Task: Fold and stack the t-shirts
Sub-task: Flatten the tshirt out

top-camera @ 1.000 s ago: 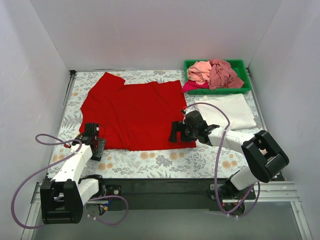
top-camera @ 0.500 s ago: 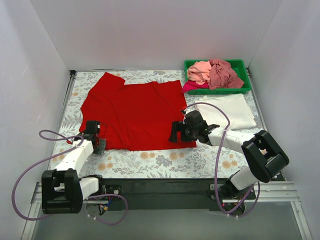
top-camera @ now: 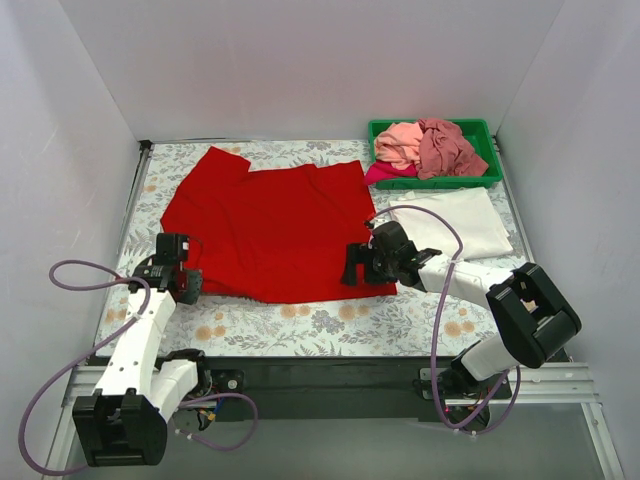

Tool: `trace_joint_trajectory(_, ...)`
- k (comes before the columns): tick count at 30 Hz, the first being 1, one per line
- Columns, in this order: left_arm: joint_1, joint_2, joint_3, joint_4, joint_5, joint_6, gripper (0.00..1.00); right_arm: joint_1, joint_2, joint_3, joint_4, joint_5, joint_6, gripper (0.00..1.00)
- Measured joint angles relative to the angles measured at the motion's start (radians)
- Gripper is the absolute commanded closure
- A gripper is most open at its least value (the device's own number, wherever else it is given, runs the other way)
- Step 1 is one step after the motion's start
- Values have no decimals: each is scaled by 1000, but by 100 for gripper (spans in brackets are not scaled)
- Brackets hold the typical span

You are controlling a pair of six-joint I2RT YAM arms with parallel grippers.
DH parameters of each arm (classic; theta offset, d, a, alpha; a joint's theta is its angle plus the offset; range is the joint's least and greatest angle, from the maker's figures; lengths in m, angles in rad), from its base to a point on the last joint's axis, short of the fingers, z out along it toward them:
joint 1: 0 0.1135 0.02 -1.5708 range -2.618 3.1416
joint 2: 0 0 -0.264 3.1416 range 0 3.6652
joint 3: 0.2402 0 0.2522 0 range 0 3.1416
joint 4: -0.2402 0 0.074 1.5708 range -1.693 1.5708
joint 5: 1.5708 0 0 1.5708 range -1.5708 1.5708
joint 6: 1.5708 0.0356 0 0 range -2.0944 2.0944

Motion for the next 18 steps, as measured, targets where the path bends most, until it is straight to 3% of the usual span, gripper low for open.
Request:
trace_joint_trajectory(6,0,-33,12,-107,5,-15,100,-2,-2,0,-11,1,-2,2)
trace_joint_trajectory(10,0,-38,13,-144,21,-21,71,-2,-2,0,-14,5,-3,2)
trace_joint_trajectory(18,0,-131,68,-222,-29,-52,28,-5,-13,0,-41,27,-3,2)
